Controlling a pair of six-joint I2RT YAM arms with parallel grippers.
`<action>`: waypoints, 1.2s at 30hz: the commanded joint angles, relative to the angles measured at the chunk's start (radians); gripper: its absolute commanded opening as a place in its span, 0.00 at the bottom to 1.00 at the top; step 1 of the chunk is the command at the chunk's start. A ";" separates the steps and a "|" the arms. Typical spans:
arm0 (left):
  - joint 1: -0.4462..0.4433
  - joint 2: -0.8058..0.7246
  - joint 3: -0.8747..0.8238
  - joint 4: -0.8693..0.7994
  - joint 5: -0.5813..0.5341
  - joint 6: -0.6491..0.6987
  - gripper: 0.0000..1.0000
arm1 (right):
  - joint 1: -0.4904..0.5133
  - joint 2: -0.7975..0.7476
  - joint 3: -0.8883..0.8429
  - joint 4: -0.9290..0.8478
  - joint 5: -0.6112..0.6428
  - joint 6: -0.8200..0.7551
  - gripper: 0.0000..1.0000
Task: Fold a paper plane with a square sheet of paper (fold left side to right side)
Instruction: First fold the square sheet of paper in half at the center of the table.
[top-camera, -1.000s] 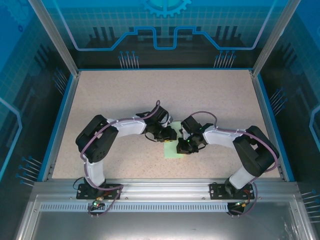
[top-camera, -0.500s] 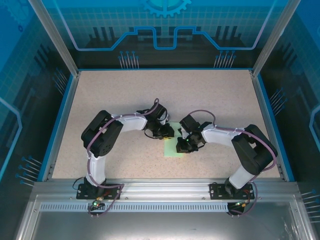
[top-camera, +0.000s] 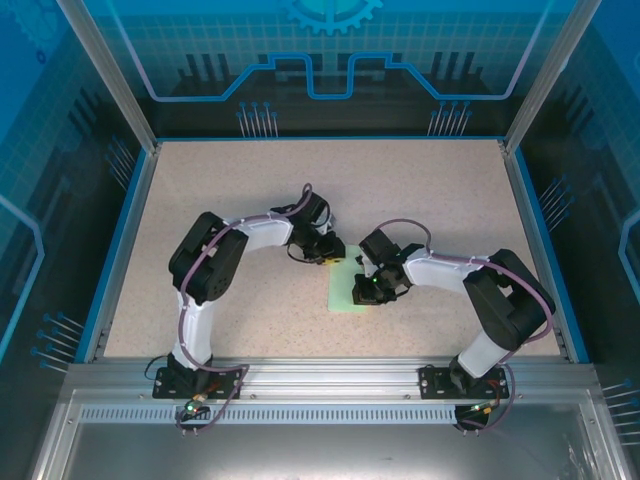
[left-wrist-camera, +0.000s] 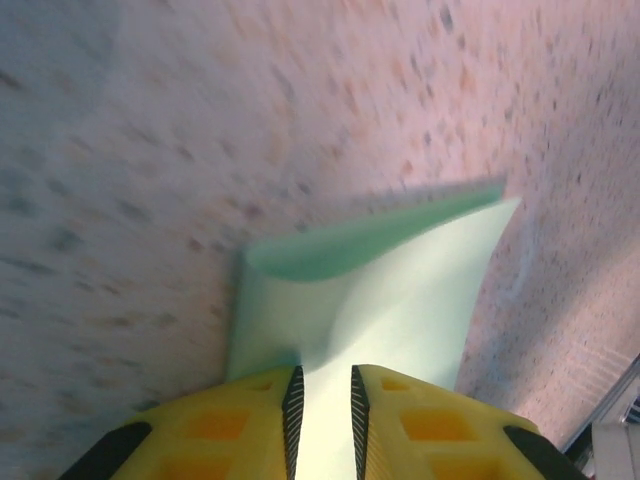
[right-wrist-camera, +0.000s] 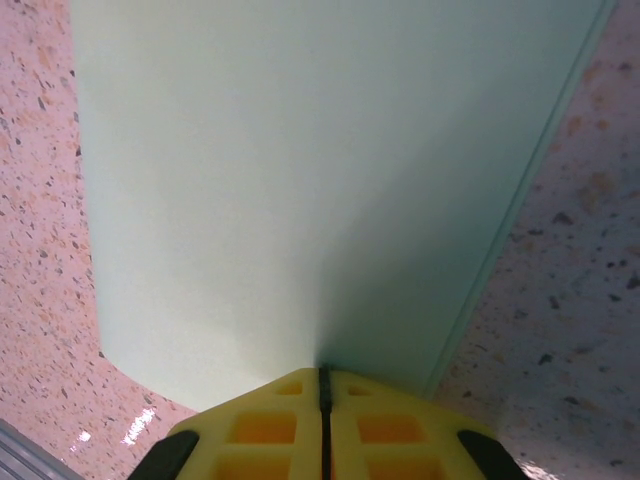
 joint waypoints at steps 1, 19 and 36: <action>0.073 0.045 0.036 -0.002 -0.090 0.021 0.24 | 0.003 0.038 -0.060 -0.130 0.090 -0.027 0.08; 0.101 -0.114 -0.092 0.185 0.070 -0.009 0.20 | 0.003 0.049 -0.048 -0.120 0.075 -0.023 0.08; 0.024 0.018 -0.072 0.256 0.089 -0.045 0.16 | 0.005 0.051 -0.045 -0.137 0.089 -0.022 0.08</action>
